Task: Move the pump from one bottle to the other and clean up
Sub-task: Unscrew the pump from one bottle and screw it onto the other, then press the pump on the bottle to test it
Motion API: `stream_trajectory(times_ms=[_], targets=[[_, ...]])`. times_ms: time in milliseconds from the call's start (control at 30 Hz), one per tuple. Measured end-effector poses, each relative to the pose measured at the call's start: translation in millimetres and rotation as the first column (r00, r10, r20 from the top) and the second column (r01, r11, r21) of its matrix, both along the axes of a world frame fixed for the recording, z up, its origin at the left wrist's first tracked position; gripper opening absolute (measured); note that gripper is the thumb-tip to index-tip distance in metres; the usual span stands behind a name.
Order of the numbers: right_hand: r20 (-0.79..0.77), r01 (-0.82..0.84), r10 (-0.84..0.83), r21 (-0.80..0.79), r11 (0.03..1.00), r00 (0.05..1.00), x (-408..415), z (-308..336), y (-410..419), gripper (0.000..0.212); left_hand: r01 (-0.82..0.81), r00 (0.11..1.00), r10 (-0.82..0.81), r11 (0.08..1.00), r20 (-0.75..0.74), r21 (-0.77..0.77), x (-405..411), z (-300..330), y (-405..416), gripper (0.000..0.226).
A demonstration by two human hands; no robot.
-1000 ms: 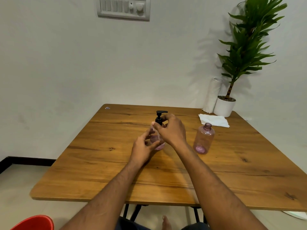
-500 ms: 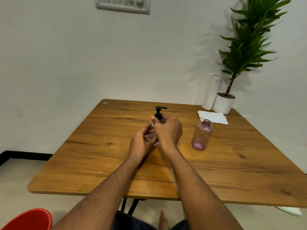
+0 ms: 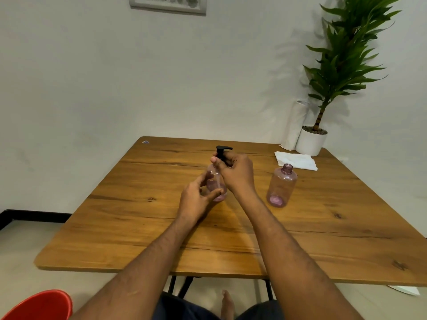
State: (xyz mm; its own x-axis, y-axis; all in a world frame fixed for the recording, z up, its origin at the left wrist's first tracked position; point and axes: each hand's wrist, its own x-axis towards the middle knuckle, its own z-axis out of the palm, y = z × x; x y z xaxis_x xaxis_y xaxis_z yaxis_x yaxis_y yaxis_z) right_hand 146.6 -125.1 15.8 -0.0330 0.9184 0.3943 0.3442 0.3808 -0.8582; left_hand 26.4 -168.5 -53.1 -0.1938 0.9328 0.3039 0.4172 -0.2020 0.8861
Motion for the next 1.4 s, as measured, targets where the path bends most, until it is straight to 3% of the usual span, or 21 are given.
stream_trajectory(times_ms=[167,300,400,467,533,667,800,900,967,1033,1100,1167,1233,1300,1400], targets=[[0.081,0.199,-0.209,0.124,0.972,0.974,-14,-2,-20,0.017,0.013,1.0,-0.013,1.0,0.0,0.015,1,4,-4,0.061],[0.144,0.309,-0.336,0.184,0.933,0.931,-24,-4,-29,0.033,0.029,1.0,-0.029,0.999,-0.001,0.032,0,4,-9,0.07],[0.264,0.328,-0.366,0.179,0.928,0.892,-23,3,-33,0.036,-0.121,0.989,0.127,0.99,-0.077,0.077,7,7,-13,0.069],[0.329,0.313,-0.351,0.163,0.936,0.877,-16,8,-34,0.038,-0.208,0.974,0.219,0.967,-0.063,0.149,13,12,-16,0.05],[0.392,0.276,-0.309,0.139,0.951,0.867,-6,10,-34,0.041,-0.189,0.982,0.19,0.971,0.006,0.149,14,15,-16,0.047],[0.397,0.132,-0.149,0.072,0.989,0.905,14,5,-26,0.062,0.09,0.966,-0.076,0.995,0.246,-0.049,-2,23,-12,0.061],[0.315,-0.033,0.026,0.016,0.999,0.949,26,5,-16,0.081,0.187,0.981,-0.179,0.975,0.078,-0.119,-17,39,-5,0.061],[0.218,-0.226,0.224,-0.017,0.974,0.95,29,8,-12,0.102,0.258,0.965,-0.248,0.956,0.081,-0.138,-15,48,-7,0.057],[0.314,-0.243,0.226,0.016,0.97,0.922,26,8,-11,0.109,0.314,0.947,-0.297,0.938,0.126,-0.149,-7,40,-9,0.069],[0.417,-0.099,0.048,0.101,0.99,0.908,20,4,-12,0.109,0.229,0.964,-0.195,0.956,0.182,-0.185,5,25,-12,0.084],[0.471,0.072,-0.185,0.248,0.966,0.863,13,-4,-13,0.106,-0.018,1.0,0.02,0.982,0.006,-0.19,17,11,-16,0.067],[0.477,0.123,-0.276,0.328,0.937,0.834,8,-13,-16,0.106,-0.197,0.955,0.17,0.976,-0.243,-0.094,27,1,-22,0.042],[0.468,0.11,-0.28,0.357,0.928,0.839,7,-20,-14,0.108,-0.165,0.941,0.145,0.985,-0.305,-0.042,31,-4,-27,0.042],[0.459,0.051,-0.218,0.349,0.936,0.861,7,-27,-11,0.113,-0.074,0.918,0.036,0.994,-0.396,-0.082,27,-9,-29,0.067],[0.476,0.021,-0.188,0.335,0.942,0.859,10,-32,-8,0.119,-0.012,0.801,-0.117,0.977,-0.588,-0.211,6,-9,-36,0.083]])
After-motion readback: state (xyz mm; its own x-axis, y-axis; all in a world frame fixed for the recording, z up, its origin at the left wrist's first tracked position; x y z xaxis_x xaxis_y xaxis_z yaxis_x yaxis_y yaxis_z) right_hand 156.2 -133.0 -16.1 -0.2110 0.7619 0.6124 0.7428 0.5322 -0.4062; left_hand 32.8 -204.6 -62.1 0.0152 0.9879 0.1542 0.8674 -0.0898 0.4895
